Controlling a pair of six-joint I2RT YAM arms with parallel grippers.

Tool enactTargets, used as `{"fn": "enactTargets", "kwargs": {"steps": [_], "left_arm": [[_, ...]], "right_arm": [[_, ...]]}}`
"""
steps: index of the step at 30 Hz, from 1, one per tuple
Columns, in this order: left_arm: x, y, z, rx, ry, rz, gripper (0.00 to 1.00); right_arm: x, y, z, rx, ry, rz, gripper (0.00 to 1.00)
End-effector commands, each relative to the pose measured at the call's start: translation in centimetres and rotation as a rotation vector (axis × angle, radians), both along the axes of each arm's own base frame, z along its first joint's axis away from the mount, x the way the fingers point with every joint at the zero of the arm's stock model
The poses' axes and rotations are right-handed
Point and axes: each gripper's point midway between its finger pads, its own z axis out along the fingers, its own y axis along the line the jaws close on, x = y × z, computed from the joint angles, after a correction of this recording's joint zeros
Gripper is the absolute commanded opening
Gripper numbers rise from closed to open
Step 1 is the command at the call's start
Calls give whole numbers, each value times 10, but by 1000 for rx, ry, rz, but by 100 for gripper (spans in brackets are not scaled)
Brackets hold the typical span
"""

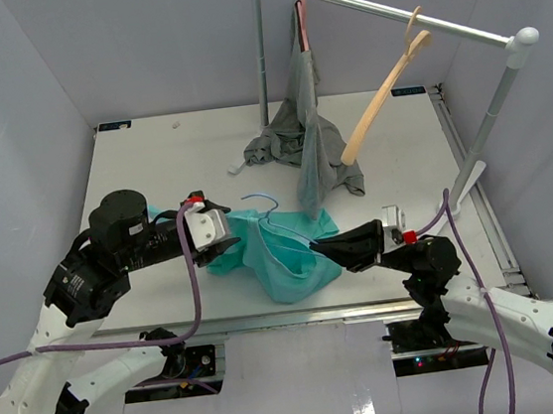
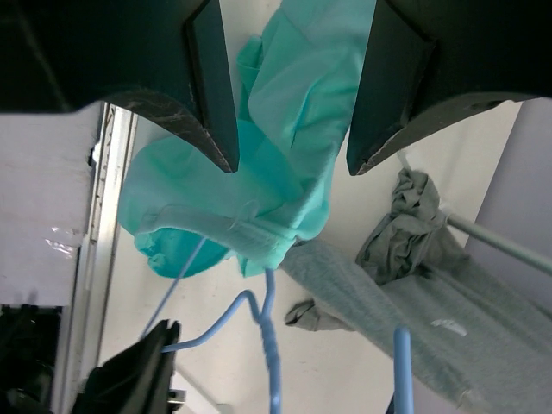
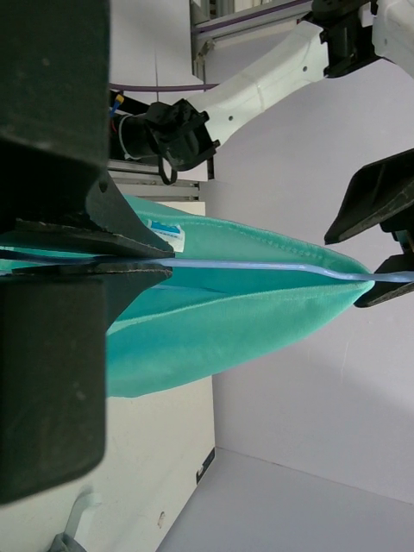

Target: Place the t-shirt on the hanger

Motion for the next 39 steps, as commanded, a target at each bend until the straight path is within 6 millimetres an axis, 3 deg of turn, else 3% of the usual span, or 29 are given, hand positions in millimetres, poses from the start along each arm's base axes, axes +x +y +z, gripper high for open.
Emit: {"fn": "enactTargets", "kwargs": {"steps": [1, 6, 9, 15, 20, 23, 31, 39], "left_arm": [[-29, -7, -10, 59, 26, -187, 64], [-25, -9, -44, 126, 94, -191, 61], [-21, -12, -45, 121, 84, -188, 57], [-21, -23, -45, 97, 86, -235, 36], [-32, -32, -53, 83, 118, -322, 14], [-42, -35, -49, 61, 115, -384, 0], [-60, -32, -29, -25, 56, -439, 0], [-83, -33, -34, -63, 100, -540, 0]], "right_arm": [[-9, -4, 27, 57, -95, 14, 8], [-15, -4, 30, 56, -103, 44, 8], [-18, -3, 31, 50, -111, 62, 8], [-21, -1, 29, 34, -116, 85, 8], [-25, 5, 26, 9, -122, 132, 8], [-23, 8, 25, 0, -117, 136, 8], [-3, 11, 18, -21, -73, 59, 8], [7, 9, 21, -56, -114, 26, 8]]}}
